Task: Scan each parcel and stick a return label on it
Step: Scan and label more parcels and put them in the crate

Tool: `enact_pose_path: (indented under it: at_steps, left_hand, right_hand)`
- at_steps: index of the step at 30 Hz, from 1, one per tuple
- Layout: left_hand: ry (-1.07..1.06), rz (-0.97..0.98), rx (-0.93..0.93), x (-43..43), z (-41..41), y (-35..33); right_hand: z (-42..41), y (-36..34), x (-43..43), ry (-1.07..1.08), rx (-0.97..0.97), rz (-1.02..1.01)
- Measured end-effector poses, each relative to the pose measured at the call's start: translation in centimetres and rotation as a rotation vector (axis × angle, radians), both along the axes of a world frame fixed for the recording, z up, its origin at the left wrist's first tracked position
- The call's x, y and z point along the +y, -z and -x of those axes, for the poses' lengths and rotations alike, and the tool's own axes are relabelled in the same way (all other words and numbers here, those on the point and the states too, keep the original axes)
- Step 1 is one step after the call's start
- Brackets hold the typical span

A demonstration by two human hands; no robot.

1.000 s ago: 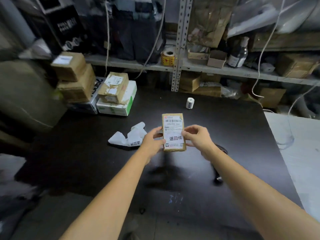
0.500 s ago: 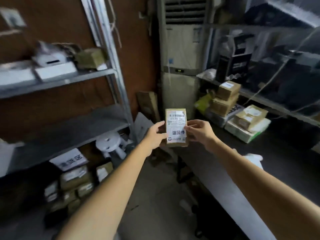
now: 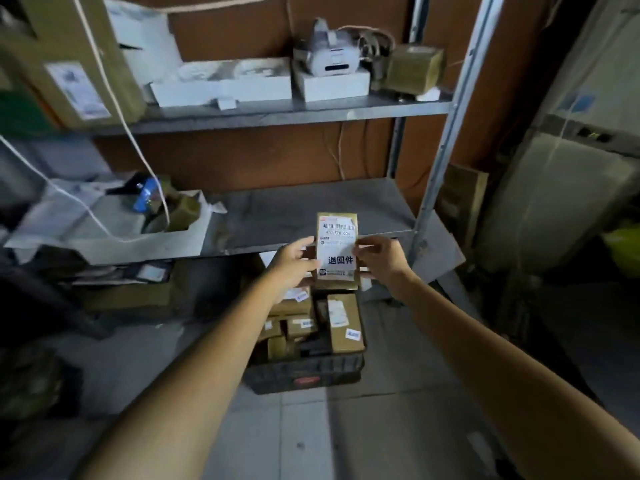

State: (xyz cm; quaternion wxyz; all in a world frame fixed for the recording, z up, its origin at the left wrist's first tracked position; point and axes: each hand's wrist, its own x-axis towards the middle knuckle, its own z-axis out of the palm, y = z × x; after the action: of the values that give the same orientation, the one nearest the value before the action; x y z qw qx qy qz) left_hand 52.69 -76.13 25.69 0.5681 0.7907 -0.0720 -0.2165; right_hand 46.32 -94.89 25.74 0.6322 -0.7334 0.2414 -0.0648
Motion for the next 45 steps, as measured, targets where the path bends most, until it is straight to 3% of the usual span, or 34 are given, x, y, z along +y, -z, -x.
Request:
enact_pose_path:
  at_steps: [8,14,21,36,45]
  left_hand:
    - [-0.099,0.032,0.178,5.8,-9.3,7.4]
    - [-0.289,0.034,0.294,7.4,-15.9,12.1]
    - [-0.395,0.066,0.438,11.3,-21.3,20.7]
    - [-0.308,-0.004,0.592,21.9,-35.7,46.7]
    - [-0.297,0.001,0.596,22.7,-36.1,55.4]
  right_hand:
    - [-11.3,6.8,5.1,-0.144,0.126,0.083]
    - [-20.6,12.9,7.2,-0.300,0.176,0.028]
    - [-28.0,22.9,11.6,-0.414,0.281,0.101]
    - [-40.1,48.7,22.4,-0.353,0.421,0.175]
    - [-40.3,56.0,24.2,-0.359,0.438,0.342]
